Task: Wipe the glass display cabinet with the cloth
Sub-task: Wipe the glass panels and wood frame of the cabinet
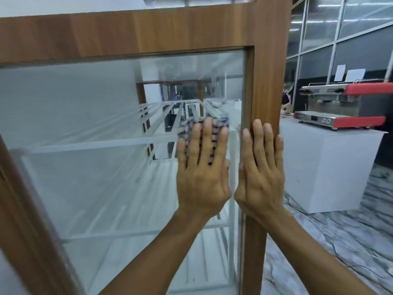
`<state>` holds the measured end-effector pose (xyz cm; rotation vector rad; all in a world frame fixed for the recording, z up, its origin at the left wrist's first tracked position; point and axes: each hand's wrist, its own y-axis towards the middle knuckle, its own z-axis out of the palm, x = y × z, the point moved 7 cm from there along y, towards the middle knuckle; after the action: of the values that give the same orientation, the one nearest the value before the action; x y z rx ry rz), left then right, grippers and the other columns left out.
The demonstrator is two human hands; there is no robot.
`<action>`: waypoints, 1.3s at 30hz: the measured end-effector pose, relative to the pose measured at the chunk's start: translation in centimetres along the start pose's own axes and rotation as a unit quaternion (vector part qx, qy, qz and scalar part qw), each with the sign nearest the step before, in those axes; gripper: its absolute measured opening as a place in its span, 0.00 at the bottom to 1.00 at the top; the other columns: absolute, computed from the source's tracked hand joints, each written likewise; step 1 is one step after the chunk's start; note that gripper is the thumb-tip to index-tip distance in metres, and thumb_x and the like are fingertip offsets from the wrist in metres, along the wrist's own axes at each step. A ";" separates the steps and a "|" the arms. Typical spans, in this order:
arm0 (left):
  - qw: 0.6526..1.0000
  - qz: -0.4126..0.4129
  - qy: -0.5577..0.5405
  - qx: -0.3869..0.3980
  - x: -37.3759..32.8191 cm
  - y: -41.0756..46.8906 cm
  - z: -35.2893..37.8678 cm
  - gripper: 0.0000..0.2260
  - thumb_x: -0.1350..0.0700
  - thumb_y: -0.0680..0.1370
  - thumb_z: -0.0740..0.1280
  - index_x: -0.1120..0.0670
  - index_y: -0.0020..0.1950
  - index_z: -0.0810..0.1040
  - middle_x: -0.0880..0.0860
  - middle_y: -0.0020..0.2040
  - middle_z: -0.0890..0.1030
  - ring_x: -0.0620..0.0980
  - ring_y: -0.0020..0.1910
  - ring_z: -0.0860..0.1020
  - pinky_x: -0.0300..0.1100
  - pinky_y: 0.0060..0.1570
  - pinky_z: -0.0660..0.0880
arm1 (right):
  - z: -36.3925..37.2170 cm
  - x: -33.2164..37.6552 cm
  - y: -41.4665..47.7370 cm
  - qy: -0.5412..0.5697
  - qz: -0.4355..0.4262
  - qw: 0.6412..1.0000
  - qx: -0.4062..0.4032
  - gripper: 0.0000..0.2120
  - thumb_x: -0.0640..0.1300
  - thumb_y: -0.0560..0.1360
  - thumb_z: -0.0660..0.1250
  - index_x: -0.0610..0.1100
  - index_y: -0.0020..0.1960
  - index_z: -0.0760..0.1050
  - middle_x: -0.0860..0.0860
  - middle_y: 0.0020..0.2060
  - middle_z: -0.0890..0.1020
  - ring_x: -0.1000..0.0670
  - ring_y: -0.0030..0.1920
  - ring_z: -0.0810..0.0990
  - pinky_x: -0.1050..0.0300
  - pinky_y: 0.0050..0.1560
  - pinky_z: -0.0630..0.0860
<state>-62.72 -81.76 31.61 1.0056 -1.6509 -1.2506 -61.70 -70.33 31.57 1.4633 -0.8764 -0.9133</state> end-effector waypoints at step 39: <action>0.995 -0.042 0.072 -0.062 27.7 -12.4 -9.9 0.28 0.45 0.84 0.46 0.49 0.84 0.49 0.52 0.85 0.48 0.48 0.84 0.43 0.52 0.82 0.43 | 14.7 28.3 -2.5 -0.041 -0.134 0.988 0.060 0.33 0.56 0.81 0.32 0.44 0.83 0.44 0.43 0.83 0.45 0.43 0.82 0.39 0.34 0.80 0.38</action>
<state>-61.75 -113.00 25.12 1.0711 -1.4179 -1.2872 -63.10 -101.88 26.58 1.6847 -0.8177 -1.1436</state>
